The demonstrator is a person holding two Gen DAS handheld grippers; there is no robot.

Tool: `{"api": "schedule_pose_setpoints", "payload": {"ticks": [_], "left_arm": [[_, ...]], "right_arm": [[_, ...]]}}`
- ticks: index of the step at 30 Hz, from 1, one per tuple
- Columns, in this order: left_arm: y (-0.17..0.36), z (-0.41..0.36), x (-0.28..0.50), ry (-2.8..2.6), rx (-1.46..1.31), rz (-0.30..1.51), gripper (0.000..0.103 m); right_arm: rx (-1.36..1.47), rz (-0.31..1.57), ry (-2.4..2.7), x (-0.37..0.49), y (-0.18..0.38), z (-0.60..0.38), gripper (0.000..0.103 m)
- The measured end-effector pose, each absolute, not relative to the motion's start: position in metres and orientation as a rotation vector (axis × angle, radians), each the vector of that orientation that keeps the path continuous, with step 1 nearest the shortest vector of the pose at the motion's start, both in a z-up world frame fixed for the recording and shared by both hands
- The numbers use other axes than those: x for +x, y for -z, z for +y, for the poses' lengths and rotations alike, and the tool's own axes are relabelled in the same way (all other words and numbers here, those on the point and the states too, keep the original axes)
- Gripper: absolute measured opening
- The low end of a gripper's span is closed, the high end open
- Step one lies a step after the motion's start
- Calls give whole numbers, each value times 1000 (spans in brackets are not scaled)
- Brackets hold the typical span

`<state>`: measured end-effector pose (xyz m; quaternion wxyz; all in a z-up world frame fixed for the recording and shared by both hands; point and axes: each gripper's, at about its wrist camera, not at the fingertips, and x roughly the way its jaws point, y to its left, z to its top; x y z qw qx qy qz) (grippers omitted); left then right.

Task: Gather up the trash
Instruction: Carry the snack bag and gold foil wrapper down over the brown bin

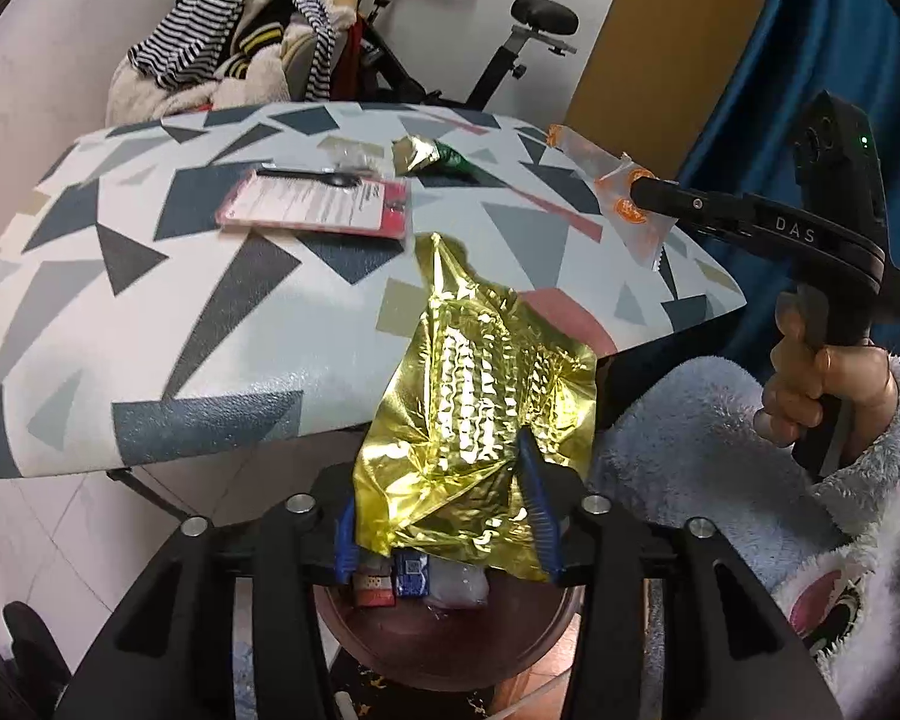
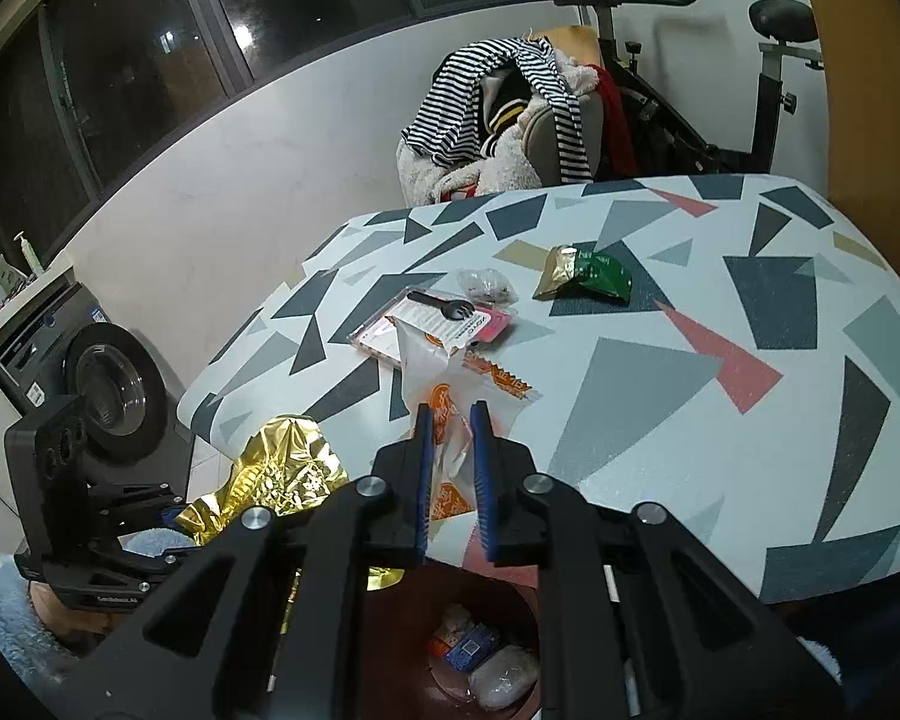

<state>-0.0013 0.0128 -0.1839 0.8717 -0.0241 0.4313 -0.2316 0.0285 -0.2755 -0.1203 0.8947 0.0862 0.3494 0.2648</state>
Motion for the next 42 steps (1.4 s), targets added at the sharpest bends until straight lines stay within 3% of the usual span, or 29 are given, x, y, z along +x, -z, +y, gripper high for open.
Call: {"api": "schedule_pose_setpoints", "payload": {"ticks": [1,2,13,34,42], "left_arm": [[186,13,0,492,-60,909,63],[186,13,1,494,-68,909,67],[157,23,-2,434,-59,806,89],[142,53,-12,340,-100,753,94],[147,57,-13,336,-128,758,94]], "right_arm": [[181,728,-549,30,121,-276,16],[186,733,-549,32,123,-275,16],[167,763,-570,32,135,-270,16],[-11,1012,-748,3,193,-209,19],[-49,1074,-729,-2,212,-202,27]]}}
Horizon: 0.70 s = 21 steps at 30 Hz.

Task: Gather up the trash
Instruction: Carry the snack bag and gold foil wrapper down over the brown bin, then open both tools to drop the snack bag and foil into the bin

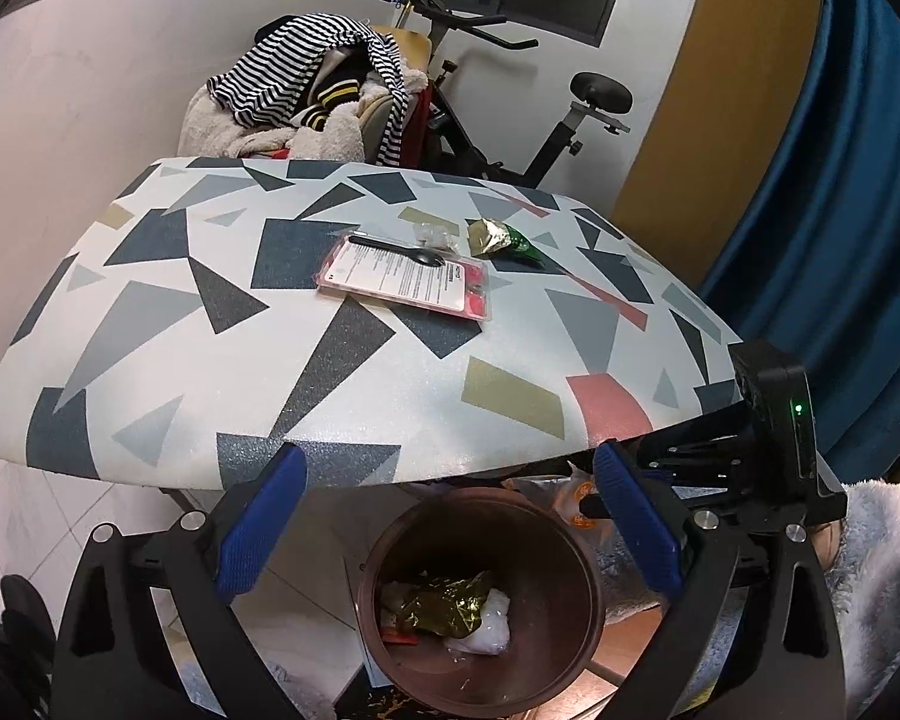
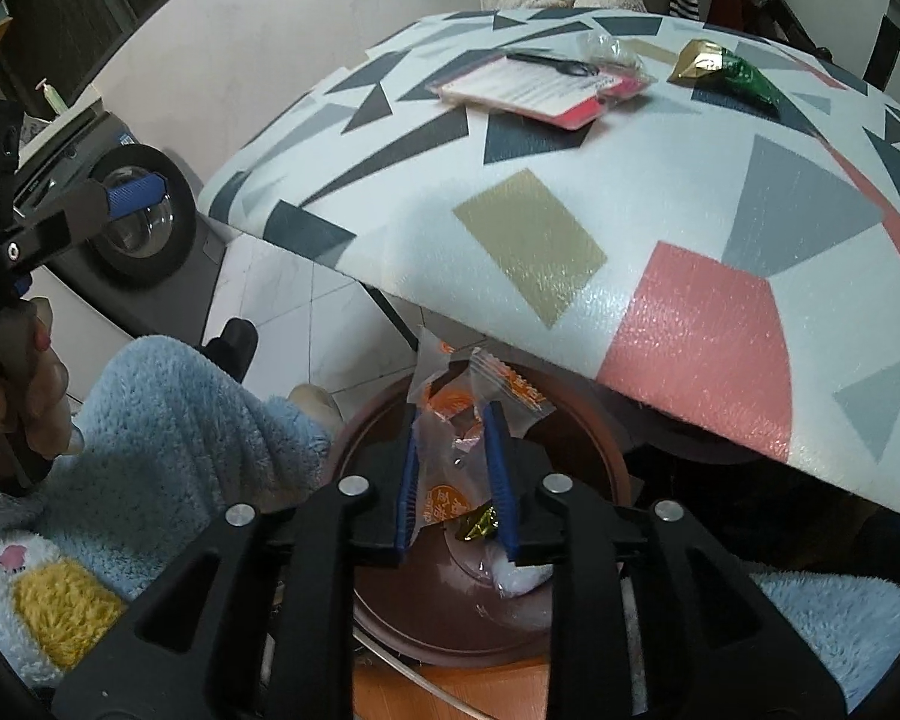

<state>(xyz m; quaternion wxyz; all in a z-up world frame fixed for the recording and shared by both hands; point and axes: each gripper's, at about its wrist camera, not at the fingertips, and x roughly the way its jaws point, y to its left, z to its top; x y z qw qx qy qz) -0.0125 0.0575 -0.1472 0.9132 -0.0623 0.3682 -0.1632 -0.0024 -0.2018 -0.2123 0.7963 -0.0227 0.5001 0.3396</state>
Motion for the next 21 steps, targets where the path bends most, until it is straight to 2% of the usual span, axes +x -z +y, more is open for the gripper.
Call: {"api": "schedule_pose_setpoints", "payload": {"ticks": [1,4,6,9,15,21], "left_arm": [[148,57,-12,337,-129,760,94],[149,57,-12,338,-134,763,94],[150,58,-12,337,-137,764,94],[152,59,-11,336,-143,768,94],[153,60,-12,331,-149,770,94],[154,61,-11,327,-156,772,94]], "right_arm": [[-50,1077,-727,-2,213,-202,28],[-53,1091,-712,0,216,-201,42],[-50,1095,-708,1,217,-202,60],[-39,1091,-705,2,217,-203,73],[-21,1070,-681,4,213,-208,89],[-22,1051,-663,6,208,-211,95]]}}
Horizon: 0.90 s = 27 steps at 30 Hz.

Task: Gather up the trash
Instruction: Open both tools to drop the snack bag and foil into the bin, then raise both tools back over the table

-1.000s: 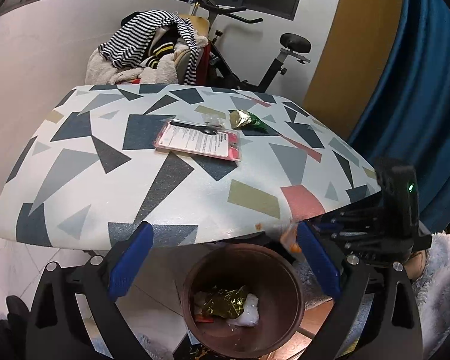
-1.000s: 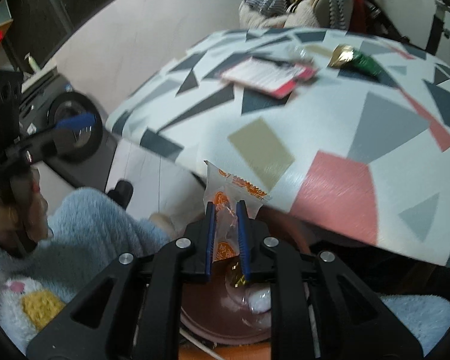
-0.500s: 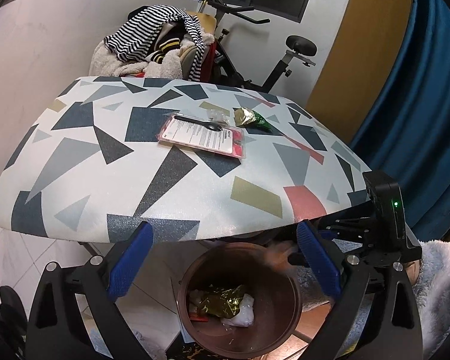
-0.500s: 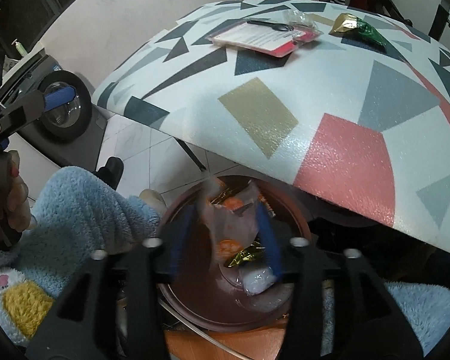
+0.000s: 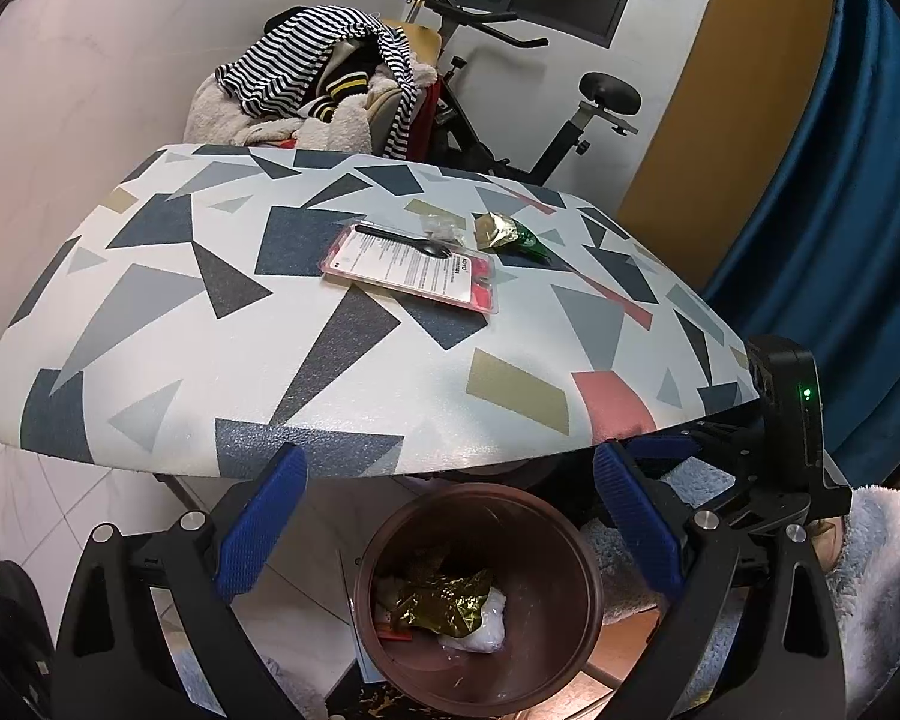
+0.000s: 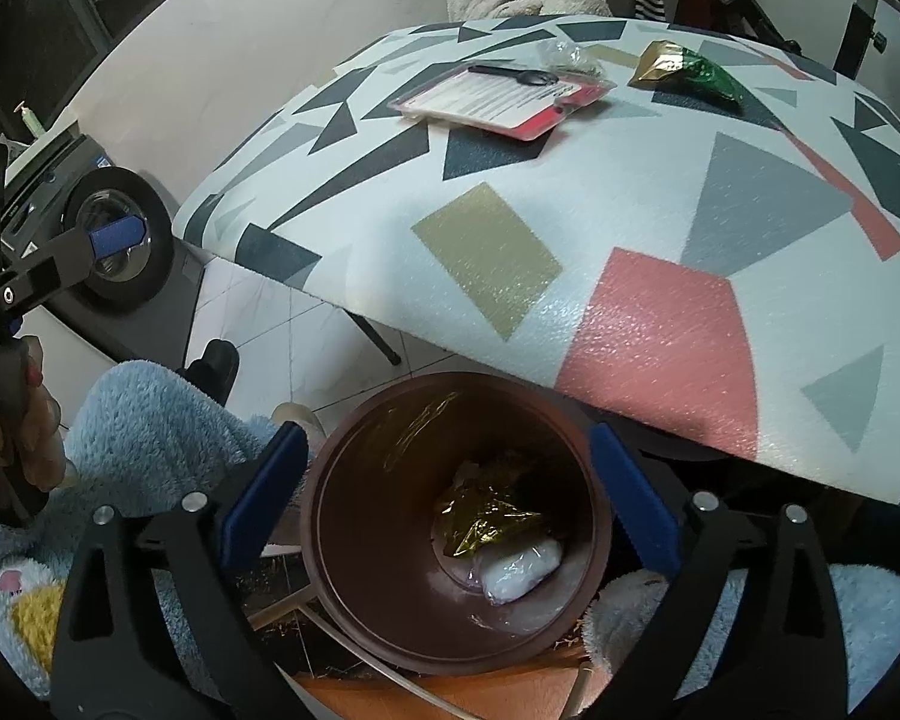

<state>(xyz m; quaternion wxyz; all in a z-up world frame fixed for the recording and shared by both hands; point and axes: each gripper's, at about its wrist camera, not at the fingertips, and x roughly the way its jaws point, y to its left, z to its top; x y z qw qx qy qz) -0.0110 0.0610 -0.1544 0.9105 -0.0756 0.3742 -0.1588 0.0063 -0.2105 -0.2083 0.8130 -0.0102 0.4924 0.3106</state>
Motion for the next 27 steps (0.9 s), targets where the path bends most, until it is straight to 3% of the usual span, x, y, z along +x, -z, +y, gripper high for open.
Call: {"api": "schedule_pose_setpoints", "payload": {"ticks": [27], "left_arm": [[159,69,51,340,-223,830,94]], "right_arm": [[1,889,-532,75,163,-254,96]]}}
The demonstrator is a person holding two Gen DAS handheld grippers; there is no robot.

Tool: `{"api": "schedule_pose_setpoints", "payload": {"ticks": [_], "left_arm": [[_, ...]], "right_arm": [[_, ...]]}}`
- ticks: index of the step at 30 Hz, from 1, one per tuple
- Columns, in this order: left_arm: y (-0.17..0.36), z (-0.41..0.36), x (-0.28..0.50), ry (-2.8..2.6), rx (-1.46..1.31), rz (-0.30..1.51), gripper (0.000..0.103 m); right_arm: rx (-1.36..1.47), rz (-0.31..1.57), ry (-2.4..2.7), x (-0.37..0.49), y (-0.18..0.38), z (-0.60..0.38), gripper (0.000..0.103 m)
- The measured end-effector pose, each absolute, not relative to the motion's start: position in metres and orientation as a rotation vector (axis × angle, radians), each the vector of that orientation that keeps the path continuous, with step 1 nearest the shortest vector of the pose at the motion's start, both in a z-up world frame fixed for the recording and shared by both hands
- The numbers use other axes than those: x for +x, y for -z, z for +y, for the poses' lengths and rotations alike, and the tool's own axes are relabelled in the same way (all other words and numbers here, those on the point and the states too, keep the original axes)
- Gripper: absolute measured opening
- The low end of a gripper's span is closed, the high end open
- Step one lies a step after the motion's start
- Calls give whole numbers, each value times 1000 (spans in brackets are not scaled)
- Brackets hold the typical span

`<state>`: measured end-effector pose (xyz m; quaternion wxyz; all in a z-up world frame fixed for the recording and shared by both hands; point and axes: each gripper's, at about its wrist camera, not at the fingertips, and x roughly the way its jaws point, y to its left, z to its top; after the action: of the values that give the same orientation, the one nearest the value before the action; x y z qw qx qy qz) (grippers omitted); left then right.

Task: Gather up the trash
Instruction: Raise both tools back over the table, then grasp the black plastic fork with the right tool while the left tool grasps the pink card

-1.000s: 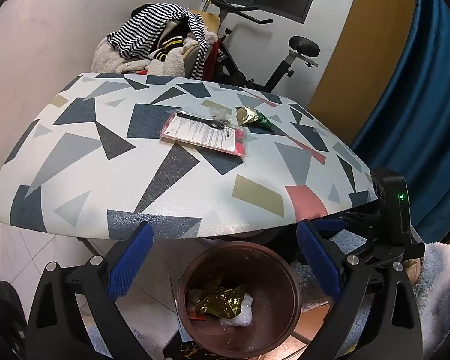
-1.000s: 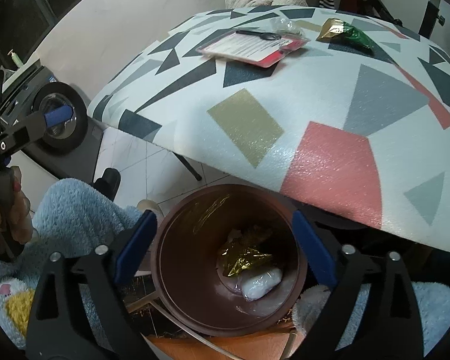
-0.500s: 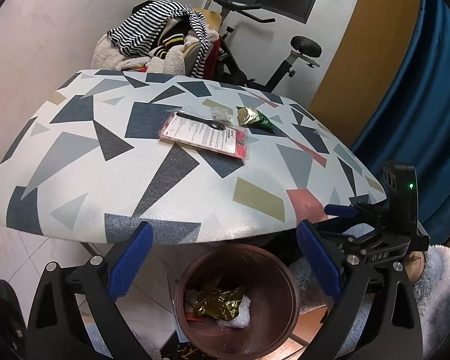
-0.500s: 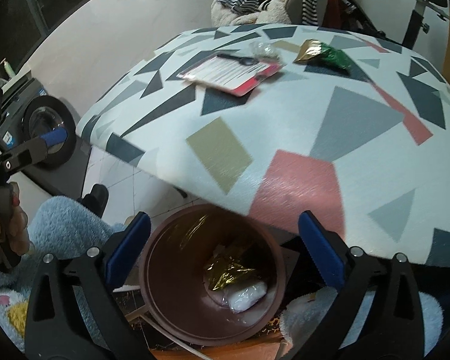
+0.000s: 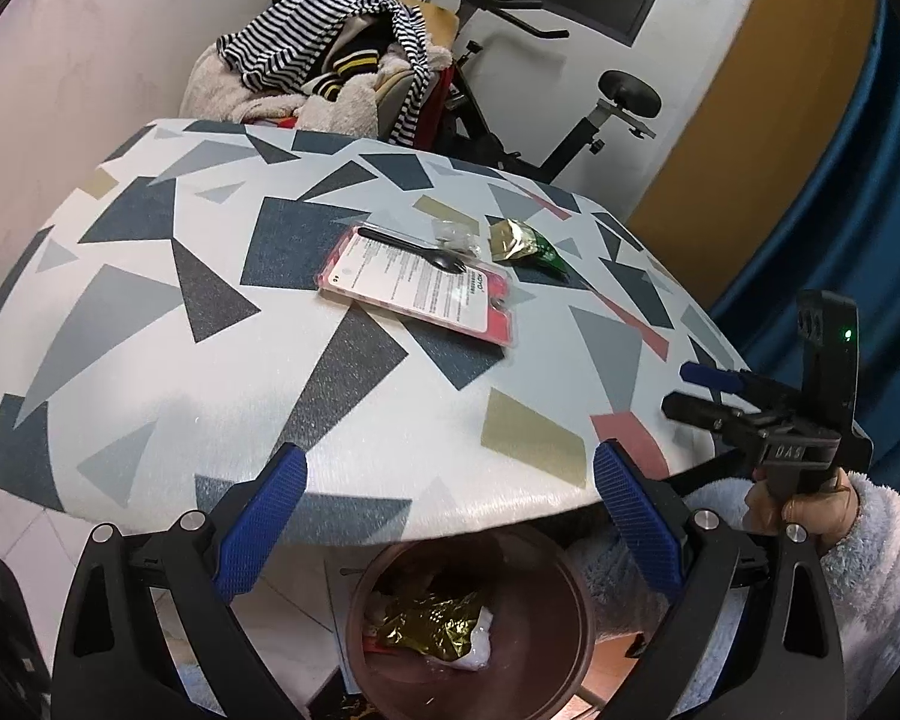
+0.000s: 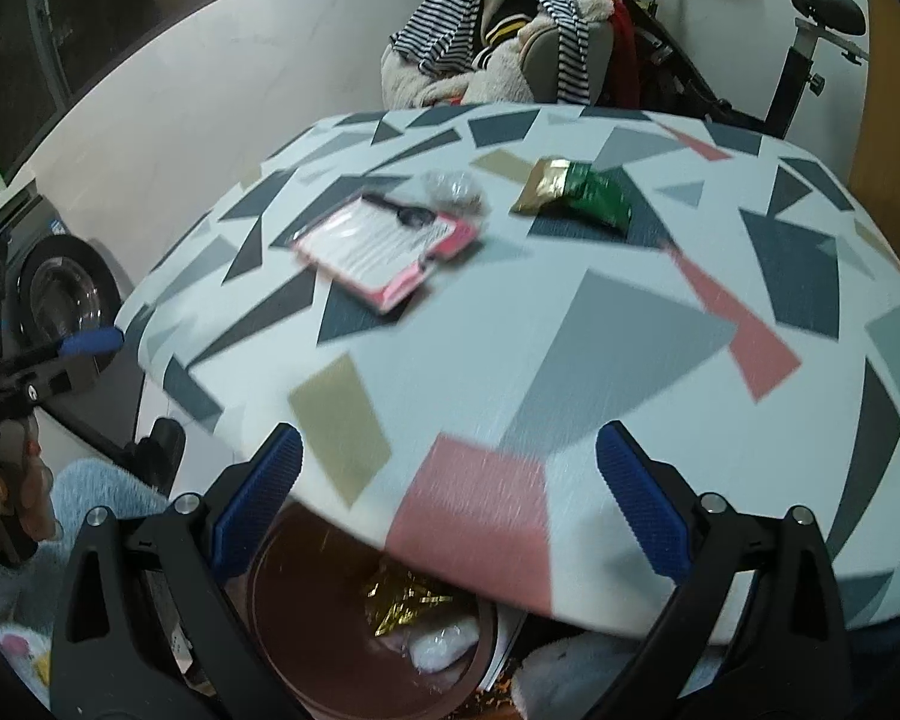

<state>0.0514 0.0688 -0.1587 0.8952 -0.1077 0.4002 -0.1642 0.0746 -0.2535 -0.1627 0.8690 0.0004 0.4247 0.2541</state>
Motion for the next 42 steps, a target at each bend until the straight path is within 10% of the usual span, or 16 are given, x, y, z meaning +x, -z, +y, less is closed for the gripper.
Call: {"api": "schedule_pose_setpoints", "payload": {"ticks": [14,27,42], "left_arm": [[171,81,107,372,-294,860,94],[187,106,156,335,-373,880,94],[194,134,153,300,-448,879,94]], "right_arm": [[-11,920,-588,156,161,-212,73],[-173,951,-693,229,179,-133,28],[-290,1055,-768,229,182,-103,27]]}}
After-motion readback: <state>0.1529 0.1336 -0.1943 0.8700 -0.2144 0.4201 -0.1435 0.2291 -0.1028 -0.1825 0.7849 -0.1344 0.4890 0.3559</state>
